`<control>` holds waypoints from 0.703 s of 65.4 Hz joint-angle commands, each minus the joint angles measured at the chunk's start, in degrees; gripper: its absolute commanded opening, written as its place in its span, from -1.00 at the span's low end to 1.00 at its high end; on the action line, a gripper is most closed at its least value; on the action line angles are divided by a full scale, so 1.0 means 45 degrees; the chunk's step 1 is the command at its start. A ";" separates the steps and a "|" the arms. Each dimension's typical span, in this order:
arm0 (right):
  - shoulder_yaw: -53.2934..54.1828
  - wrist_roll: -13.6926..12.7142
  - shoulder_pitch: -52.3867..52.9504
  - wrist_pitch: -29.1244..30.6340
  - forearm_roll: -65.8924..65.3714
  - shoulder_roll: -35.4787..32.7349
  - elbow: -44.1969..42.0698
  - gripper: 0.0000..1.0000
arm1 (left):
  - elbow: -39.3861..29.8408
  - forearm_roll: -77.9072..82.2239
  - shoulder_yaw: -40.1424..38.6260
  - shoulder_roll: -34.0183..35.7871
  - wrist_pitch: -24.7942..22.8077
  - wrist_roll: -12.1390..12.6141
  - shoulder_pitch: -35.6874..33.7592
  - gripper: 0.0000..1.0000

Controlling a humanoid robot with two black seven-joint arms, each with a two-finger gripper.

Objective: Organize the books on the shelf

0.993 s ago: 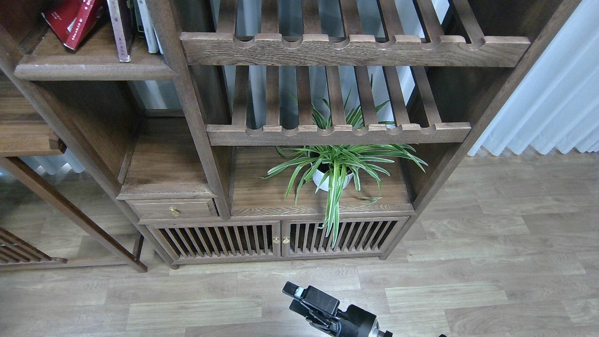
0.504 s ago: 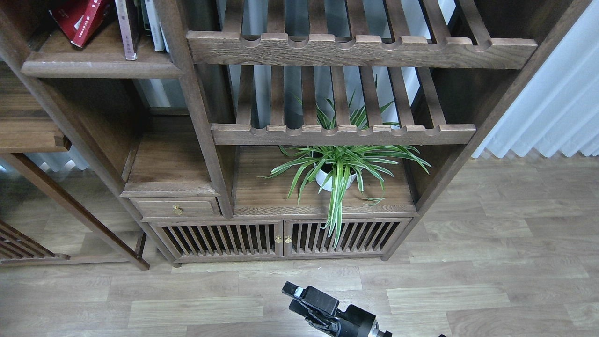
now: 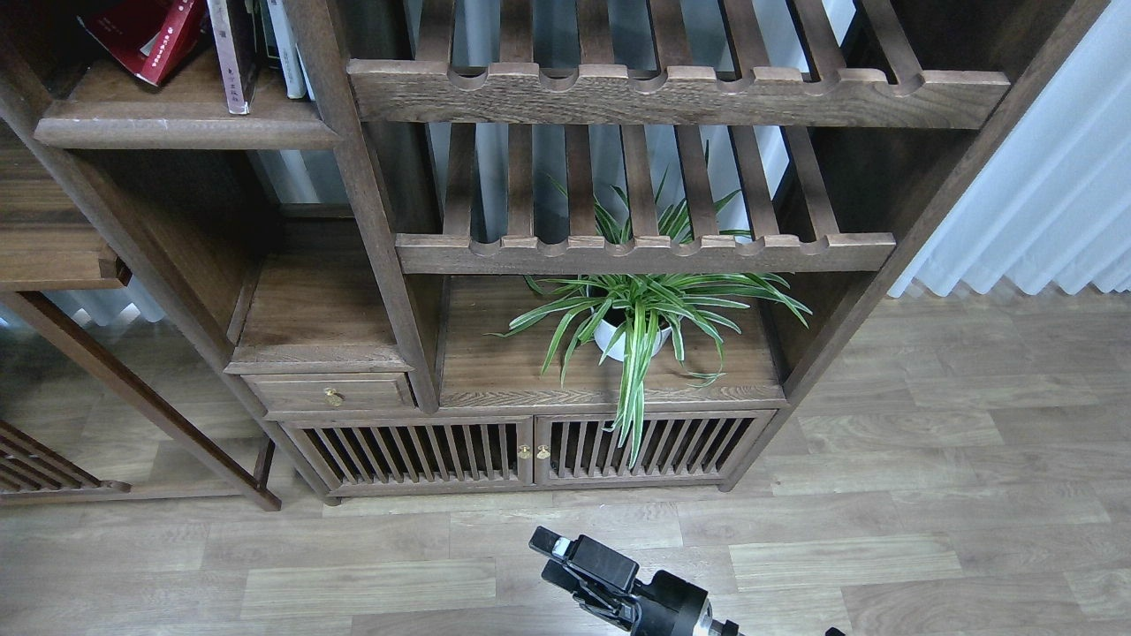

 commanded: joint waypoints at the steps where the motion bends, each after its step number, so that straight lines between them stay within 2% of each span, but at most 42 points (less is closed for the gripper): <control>1: 0.0001 -0.0001 0.0021 0.0000 0.0000 0.0000 0.0022 0.98 | 0.1023 0.0058 -0.0084 -0.0932 -0.0002 -0.0098 -0.0366 -0.84; 7: 0.0001 -0.0001 0.0022 0.0000 0.0020 0.0000 0.0022 0.98 | 0.1122 0.0058 -0.0104 -0.1382 -0.0002 -0.0215 -0.0386 -0.78; 14: 0.0040 -0.0001 0.0022 0.0000 0.0020 0.0000 0.0022 0.98 | 0.0927 0.0039 -0.0104 -0.1851 -0.0002 -0.0215 -0.0269 -0.44; 23: 0.0197 -0.0001 0.0021 0.0000 0.0020 0.0000 0.0042 0.98 | 0.0049 0.0000 -0.0123 -0.1715 -0.0002 -0.0390 -0.0113 -0.22; 36: 0.0216 -0.0001 0.0021 0.0000 0.0039 0.0000 0.0022 0.98 | -0.1612 -0.0059 -0.0162 -0.0348 -0.0002 -0.0371 0.0356 0.28; 37: 0.0216 -0.0001 0.0021 0.0000 0.0039 0.0000 0.0022 0.98 | -0.1748 -0.0078 -0.0162 -0.0231 -0.0002 -0.0371 0.0414 0.34; 38: 0.0216 -0.0001 0.0021 0.0000 0.0059 0.0000 0.0022 0.98 | -0.2329 -0.0117 -0.0201 0.0272 -0.0002 -0.0390 0.0685 0.51; 46: 0.0197 -0.0001 0.0021 0.0000 0.0059 0.0000 0.0003 0.98 | -0.3760 -0.0156 -0.0728 0.1585 -0.0002 -0.0410 0.1683 0.69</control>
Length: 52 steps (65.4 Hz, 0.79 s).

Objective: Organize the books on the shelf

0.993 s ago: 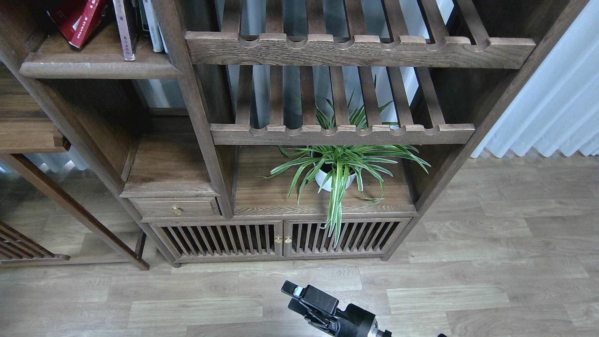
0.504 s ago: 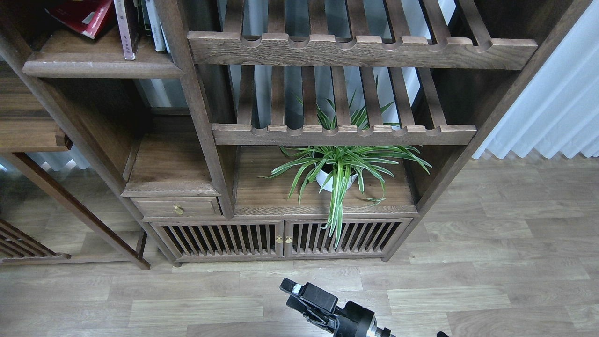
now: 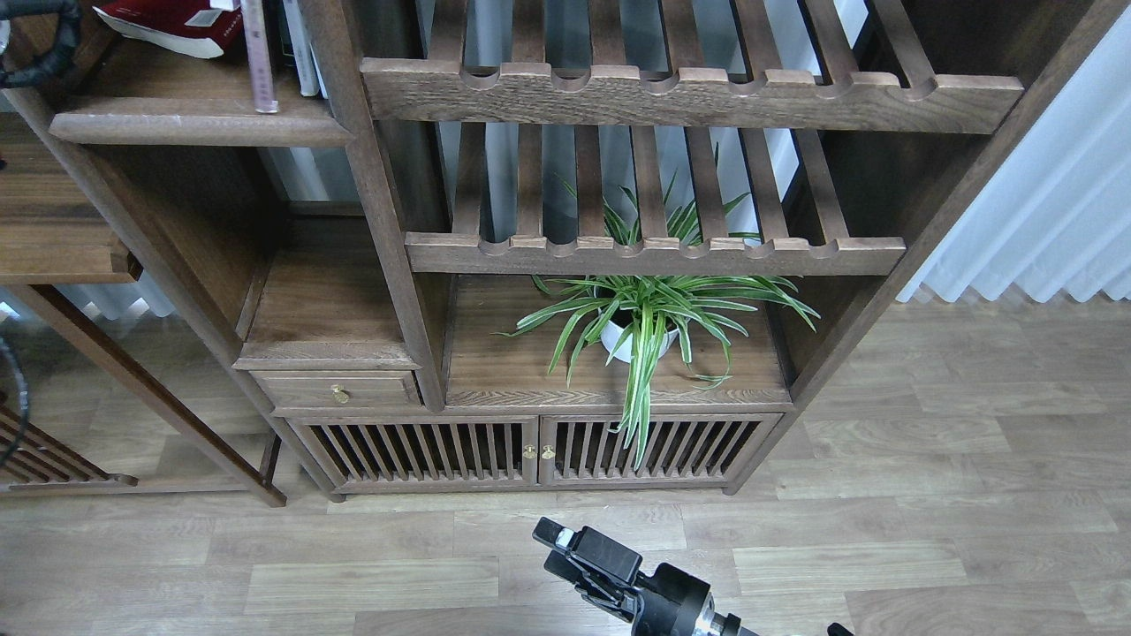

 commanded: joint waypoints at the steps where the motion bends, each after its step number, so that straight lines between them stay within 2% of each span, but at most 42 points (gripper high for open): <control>1: -0.0021 0.0001 0.0001 0.0000 0.0006 0.0001 -0.0018 0.98 | -0.1413 -0.0044 -0.0532 0.1283 0.0011 -0.0025 0.1006 0.71; 15: 0.0116 0.0001 0.0079 0.0000 0.0006 0.0001 0.0040 0.97 | -0.4089 -0.0063 -0.2758 0.2631 0.0011 -0.0005 0.3780 0.81; 28: 0.0624 0.1456 0.0762 0.0000 0.0006 0.0001 0.0177 0.97 | -0.6802 -0.0200 -0.4828 0.3120 0.0011 0.0034 0.7156 0.84; 39: 0.0780 0.2433 0.1387 0.0000 0.0006 0.0001 0.0275 0.97 | -0.8835 -0.0473 -0.5337 0.3003 0.0011 0.0034 0.9893 0.84; 41: 0.0780 0.2687 0.1524 0.0000 0.0025 0.0001 0.0275 0.97 | -0.9284 -0.0473 -0.5318 0.2983 0.0011 0.0034 1.0517 0.84; 42: 0.0799 0.3056 0.1795 0.0000 0.0045 0.0001 0.0333 0.97 | -0.9807 -0.0473 -0.5299 0.2944 0.0011 0.0053 1.1583 0.84; 52: 0.0799 0.3469 0.2208 0.0000 0.0045 0.0001 0.0353 0.97 | -1.0008 -0.0473 -0.5181 0.2495 0.0011 0.0092 1.3545 0.84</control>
